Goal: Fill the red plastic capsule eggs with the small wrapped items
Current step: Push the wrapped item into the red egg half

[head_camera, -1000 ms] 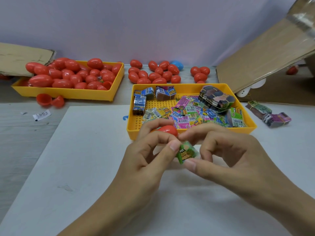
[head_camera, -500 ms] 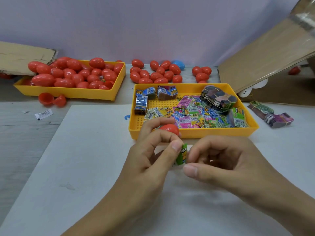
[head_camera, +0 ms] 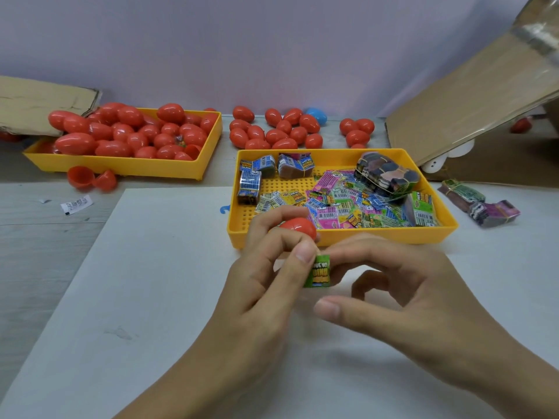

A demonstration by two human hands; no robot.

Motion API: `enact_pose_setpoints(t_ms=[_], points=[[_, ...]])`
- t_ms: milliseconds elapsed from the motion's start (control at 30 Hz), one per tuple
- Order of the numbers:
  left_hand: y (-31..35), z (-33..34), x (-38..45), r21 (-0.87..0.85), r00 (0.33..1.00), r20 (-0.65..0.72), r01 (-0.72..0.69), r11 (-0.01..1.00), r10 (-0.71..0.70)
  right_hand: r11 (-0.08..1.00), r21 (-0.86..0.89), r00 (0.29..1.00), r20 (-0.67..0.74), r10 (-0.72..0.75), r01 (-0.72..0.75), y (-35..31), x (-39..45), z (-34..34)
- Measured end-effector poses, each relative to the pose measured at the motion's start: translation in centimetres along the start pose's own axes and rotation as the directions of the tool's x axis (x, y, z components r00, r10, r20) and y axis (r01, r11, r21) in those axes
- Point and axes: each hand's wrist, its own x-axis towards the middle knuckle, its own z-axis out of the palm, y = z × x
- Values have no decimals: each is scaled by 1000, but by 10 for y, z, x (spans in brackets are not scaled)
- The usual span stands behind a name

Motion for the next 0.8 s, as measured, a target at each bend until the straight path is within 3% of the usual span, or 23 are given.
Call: enact_pose_setpoints(t_ms=[200,600,800], points=[[-3,3,-2,67,1000,24,-1,998,0,999,33,998,-57,-16,18,3,-1,3],[3,7,-4,85,996,69,-56,995,50,998,52,998,-43,38,-36,-2,-7,19],[3,7,-4,83,996,79,24,996,-30,999,24,991,-130,-24,27,-2,-10,23]])
